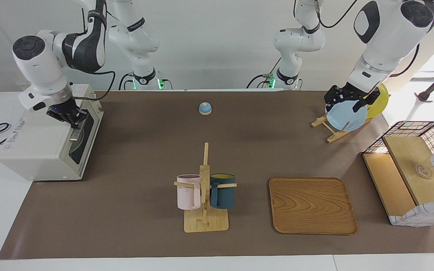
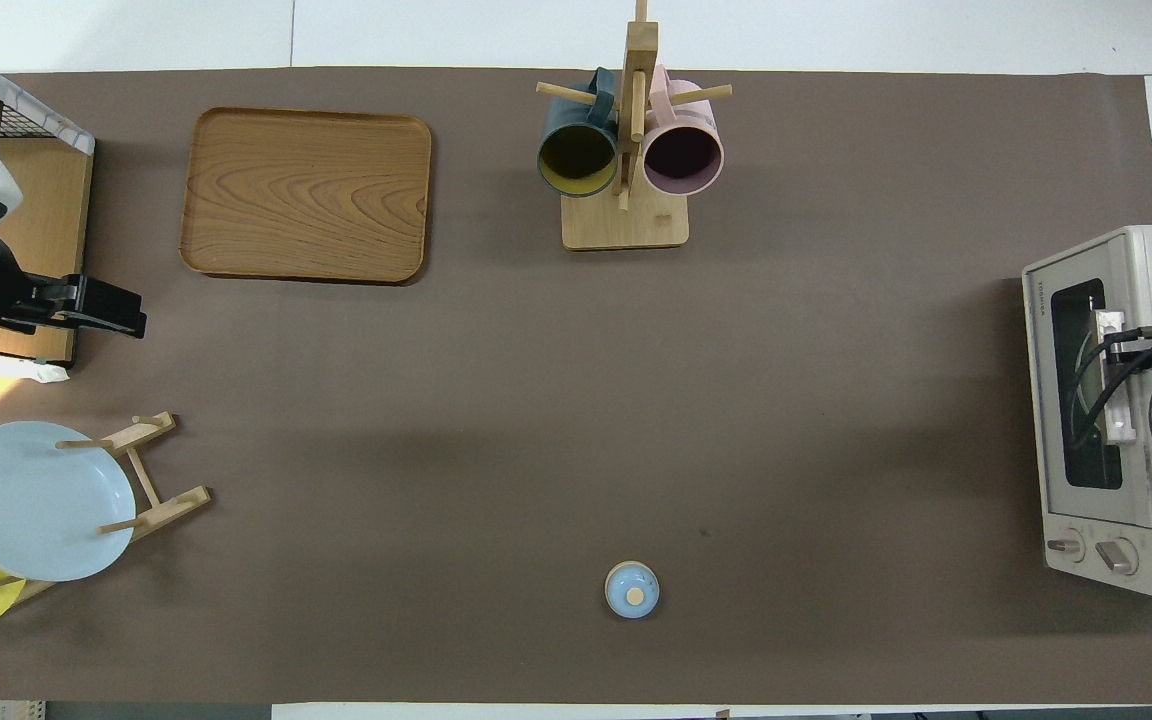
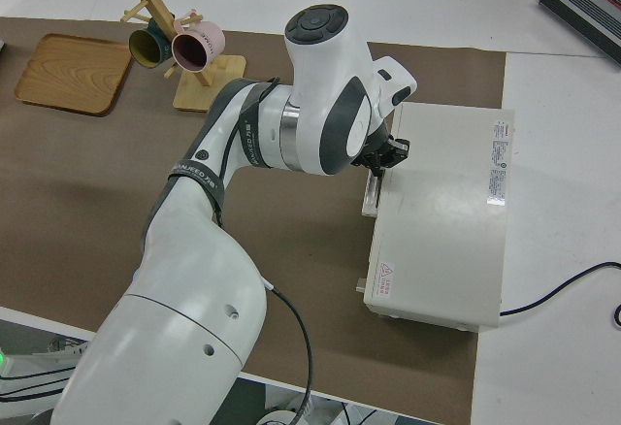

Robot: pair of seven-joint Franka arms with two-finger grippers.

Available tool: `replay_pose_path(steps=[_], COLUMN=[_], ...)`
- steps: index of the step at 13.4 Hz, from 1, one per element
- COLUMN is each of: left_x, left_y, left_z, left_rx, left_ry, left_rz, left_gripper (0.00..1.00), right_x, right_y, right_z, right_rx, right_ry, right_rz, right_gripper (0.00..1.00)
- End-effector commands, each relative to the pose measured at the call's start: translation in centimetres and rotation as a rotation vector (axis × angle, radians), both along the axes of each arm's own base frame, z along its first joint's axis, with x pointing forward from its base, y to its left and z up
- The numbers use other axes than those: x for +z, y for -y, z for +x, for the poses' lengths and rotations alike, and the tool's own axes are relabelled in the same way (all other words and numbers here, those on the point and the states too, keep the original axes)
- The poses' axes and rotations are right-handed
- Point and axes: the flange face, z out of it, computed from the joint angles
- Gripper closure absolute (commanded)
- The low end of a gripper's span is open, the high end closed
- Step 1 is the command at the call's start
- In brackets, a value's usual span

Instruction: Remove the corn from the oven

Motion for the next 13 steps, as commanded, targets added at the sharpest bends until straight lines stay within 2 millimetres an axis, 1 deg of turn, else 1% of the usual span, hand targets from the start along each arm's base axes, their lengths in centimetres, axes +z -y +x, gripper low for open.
replay_pose_path(steps=[1,4,5,9,11,12,13], left_x=[0.3,0.3,0.3,0.3,0.3,0.3,0.3], left_y=[-0.4,-0.4,-0.4,-0.4,-0.4,-0.4,-0.4], left_z=[-0.3,-0.3,-0.3,-0.3,-0.3,-0.3,-0.3], left_rx=[-0.002,-0.002,-0.002,-0.002,-0.002,-0.003,-0.003], left_ry=[0.015,0.015,0.014,0.014,0.015,0.014,0.014], left_rz=[0.013,0.013,0.013,0.013,0.013,0.014,0.014], left_gripper=[0.00,0.00,0.00,0.00,0.00,0.00,0.00], right_x=[-0.7,-1.6,-1.9,-2.5,-2.6,-3.2,-4.1], right_y=[0.5,0.1,-0.5,-1.7,-4.8,-6.2,-6.7], right_z=[-0.7,-0.8,-0.8,-0.5,0.0,0.2,0.4], right_rx=[0.007,-0.014,-0.017,-0.030,-0.042,-0.043,-0.040], right_ry=[0.001,-0.002,-0.003,0.025,0.032,0.023,0.019], right_rz=[0.004,0.038,0.057,0.084,0.094,0.094,0.097], right_gripper=[1.00,1.00,1.00,1.00,1.00,1.00,1.00])
